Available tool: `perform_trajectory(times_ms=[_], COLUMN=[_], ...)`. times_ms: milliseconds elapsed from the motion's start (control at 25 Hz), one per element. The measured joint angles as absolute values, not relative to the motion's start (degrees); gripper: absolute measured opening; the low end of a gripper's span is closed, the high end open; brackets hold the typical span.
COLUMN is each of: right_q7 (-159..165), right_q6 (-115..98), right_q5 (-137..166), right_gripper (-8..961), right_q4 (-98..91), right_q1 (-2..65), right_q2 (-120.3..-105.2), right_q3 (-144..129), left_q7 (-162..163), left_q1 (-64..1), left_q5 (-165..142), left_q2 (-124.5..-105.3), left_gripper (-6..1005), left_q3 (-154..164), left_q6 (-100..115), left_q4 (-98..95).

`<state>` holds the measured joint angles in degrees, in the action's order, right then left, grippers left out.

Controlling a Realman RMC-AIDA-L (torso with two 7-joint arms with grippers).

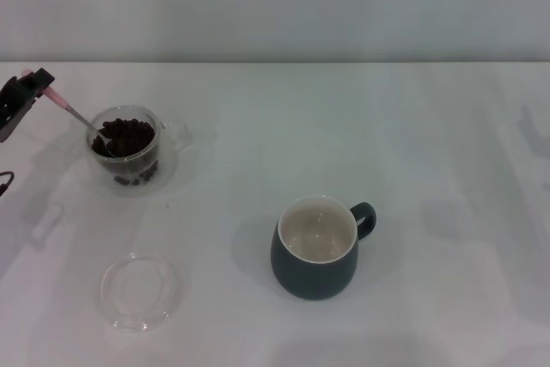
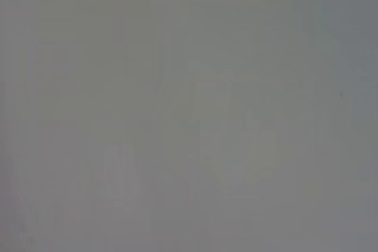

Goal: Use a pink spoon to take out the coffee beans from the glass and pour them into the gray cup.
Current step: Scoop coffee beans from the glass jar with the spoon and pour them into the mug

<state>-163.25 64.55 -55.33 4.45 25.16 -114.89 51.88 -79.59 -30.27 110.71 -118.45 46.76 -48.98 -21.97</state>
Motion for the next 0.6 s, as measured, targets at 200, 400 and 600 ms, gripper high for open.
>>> perform_trajectory(times_ms=[200, 400, 600], right_q7=[-163.22, -163.21, -163.21], right_q6=[64.56, 64.55, 64.88], right_q5=[-55.28, -55.12, -55.05], right_gripper=[874, 874, 874], right_q4=[4.67, 4.69, 4.66], right_q1=[24.98, 24.96, 24.95], right_q2=[-114.87, -114.87, -114.87], right_q3=[51.80, 51.67, 51.60], left_q7=[-79.46, -79.45, -79.37], left_q1=[-29.55, -28.14, -27.13], left_q5=[112.86, 116.03, 117.73], left_q2=[-118.47, -118.27, -118.16], left_gripper=[136, 136, 136], left_q3=[46.76, 46.75, 46.75], left_q6=[-50.31, -53.51, -55.33], left_q4=[-21.97, -21.88, -21.42])
